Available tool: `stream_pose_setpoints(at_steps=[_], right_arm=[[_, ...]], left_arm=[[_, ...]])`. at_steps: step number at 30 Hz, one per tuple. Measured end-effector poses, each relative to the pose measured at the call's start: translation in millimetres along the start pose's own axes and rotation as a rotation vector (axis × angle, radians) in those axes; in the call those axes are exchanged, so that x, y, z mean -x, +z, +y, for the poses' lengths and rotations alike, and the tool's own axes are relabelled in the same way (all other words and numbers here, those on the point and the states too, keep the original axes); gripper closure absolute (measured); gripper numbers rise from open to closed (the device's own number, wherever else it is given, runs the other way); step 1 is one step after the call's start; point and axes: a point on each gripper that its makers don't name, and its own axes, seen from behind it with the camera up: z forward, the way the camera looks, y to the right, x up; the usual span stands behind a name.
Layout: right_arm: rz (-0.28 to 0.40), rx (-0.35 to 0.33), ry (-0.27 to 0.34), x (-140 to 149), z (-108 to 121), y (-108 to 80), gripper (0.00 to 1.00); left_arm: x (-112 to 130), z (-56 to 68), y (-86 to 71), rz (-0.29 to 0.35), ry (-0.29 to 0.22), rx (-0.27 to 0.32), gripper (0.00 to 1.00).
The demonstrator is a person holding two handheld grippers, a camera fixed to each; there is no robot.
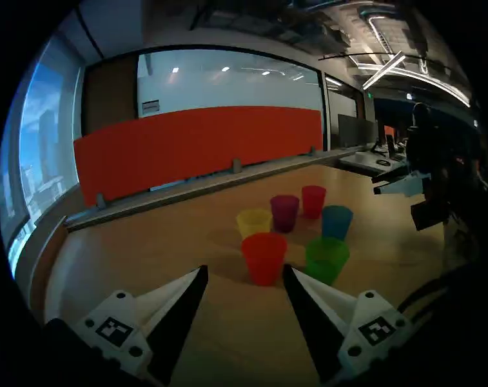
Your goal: Pour water
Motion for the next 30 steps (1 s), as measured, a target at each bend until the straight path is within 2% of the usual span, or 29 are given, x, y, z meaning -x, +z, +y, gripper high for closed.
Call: stream_pose_setpoints(at_steps=[6,14,18,24,30], right_arm=[[0.069,0.080,0.007,-17,8,-0.5,0.03],[0.222,0.213,0.024,-51,20,-6.5,0.03],[0.288,0.273,0.037,-66,25,-9.9,0.03],[0.368,0.370,0.082,-77,38,-17.7,0.03],[0.408,0.385,0.120,-84,43,-19.7,0.03]], left_arm=[[-12,-16.7,-3.9,0.069,-0.035,-0.085,0.15],[-34,-42.7,-11.7,0.171,-0.075,-0.220,0.15],[-46,-53.5,-15.4,0.215,-0.079,-0.277,0.15],[-58,-67.3,-20.1,0.259,-0.102,-0.349,0.15],[-62,-76.3,-22.3,0.289,-0.137,-0.387,0.15]])
